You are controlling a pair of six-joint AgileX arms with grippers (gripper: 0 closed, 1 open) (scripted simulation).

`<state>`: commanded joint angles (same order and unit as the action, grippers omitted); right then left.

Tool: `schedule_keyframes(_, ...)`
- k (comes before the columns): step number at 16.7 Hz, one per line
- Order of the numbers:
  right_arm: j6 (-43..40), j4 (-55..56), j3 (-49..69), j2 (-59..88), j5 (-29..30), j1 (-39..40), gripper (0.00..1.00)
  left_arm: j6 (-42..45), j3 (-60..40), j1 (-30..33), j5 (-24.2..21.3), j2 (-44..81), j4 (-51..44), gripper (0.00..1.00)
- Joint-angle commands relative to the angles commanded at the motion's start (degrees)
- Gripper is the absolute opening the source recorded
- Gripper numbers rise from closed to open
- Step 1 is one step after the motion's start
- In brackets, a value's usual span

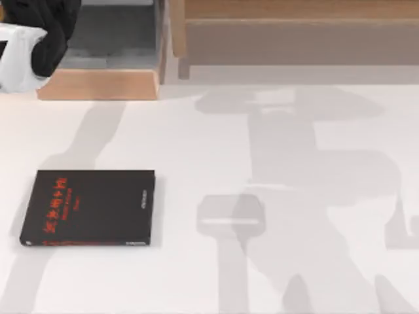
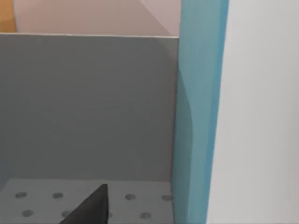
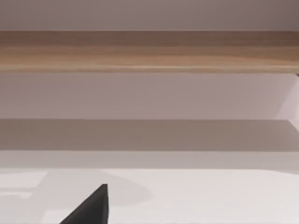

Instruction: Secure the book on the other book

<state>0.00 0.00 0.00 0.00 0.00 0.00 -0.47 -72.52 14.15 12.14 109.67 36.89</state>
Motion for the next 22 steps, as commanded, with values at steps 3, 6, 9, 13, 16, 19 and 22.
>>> schedule_keyframes(3,0.00,0.00,0.00,0.00,0.00,0.00,1.00,0.01,-3.07,-0.09,-0.33,2.13,-0.74,1.00)
schedule_keyframes(6,0.00,0.00,0.00,0.00,0.00,0.00,1.00,-0.01,-7.07,-0.40,-0.66,4.95,-1.94,1.00)
schedule_keyframes(9,0.00,0.00,0.00,0.00,0.00,0.00,1.00,-0.01,-8.53,-0.52,-0.80,5.94,-2.41,1.00)
schedule_keyframes(13,0.00,0.00,0.00,0.00,0.00,0.00,1.00,-0.01,-8.53,-0.52,-0.80,5.94,-2.41,0.85)
schedule_keyframes(16,0.00,0.00,0.00,0.00,0.00,0.00,1.00,-0.01,-8.53,-0.52,-0.80,5.94,-2.41,0.62)
schedule_keyframes(19,0.00,0.00,0.00,0.00,0.00,0.00,1.00,-0.01,-8.53,-0.52,-0.80,5.94,-2.41,0.40)
schedule_keyframes(22,0.00,0.00,0.00,0.00,0.00,0.00,1.00,-0.01,-8.53,-0.52,-0.80,5.94,-2.41,0.17)
